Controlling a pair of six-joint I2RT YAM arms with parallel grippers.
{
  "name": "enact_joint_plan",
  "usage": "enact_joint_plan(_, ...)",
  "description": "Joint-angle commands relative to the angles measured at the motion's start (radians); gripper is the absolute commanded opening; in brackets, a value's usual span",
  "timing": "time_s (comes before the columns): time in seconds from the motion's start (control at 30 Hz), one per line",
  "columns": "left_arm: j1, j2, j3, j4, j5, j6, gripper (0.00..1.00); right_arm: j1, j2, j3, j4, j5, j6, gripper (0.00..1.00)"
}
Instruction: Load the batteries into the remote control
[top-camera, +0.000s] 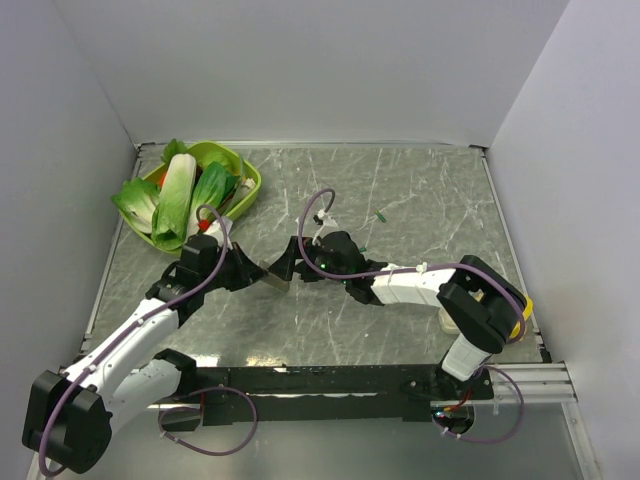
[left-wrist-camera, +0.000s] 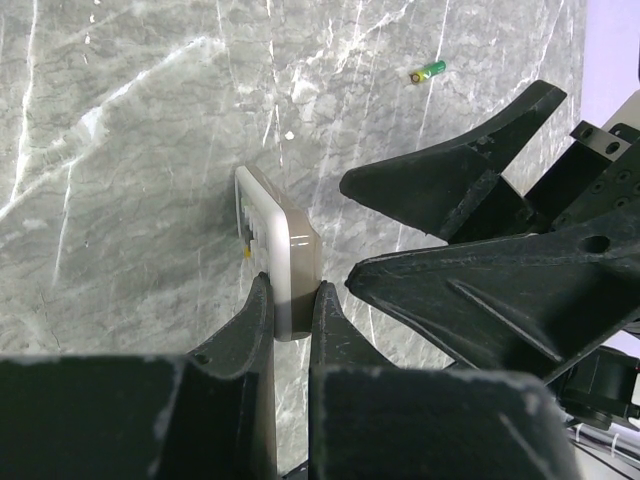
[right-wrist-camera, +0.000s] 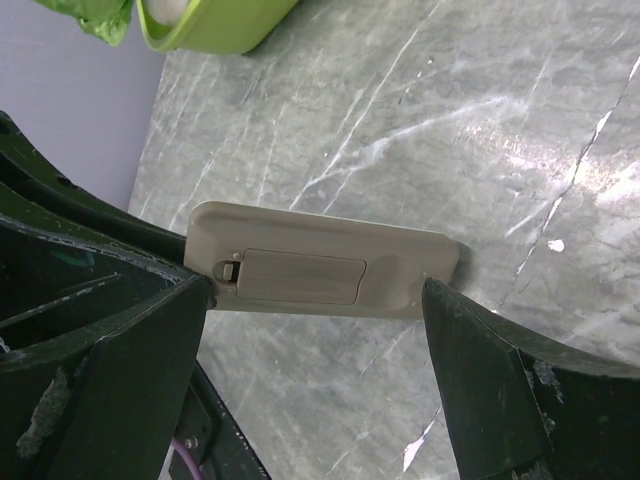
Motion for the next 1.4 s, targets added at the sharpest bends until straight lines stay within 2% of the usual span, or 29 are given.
enact_joint_plan(0.0,0.009,-0.003,-0.019,-0.004,0.015,0.0,0.01,0.006,0.006,0.006,0.054,-0.001,0.021,0.95)
enact_joint_plan(0.27,0.012,-0.003,-0.019,-0.002,0.021,-0.001,0.01,0.006,0.041,0.041,0.07,-0.048,0.007,0.95)
enact_joint_plan(0.83,0.015,0.0,-0.015,0.0,0.029,0.01,0.01,0.004,0.107,0.065,0.07,-0.043,0.036,0.94)
enact_joint_plan(1.2,0.028,0.007,-0.019,0.001,0.041,0.013,0.02,-0.009,0.034,-0.019,0.179,0.035,0.059,0.94)
enact_joint_plan(1.37,0.029,0.011,-0.024,0.013,0.062,0.017,0.01,-0.011,0.034,-0.004,0.154,0.04,0.052,0.94)
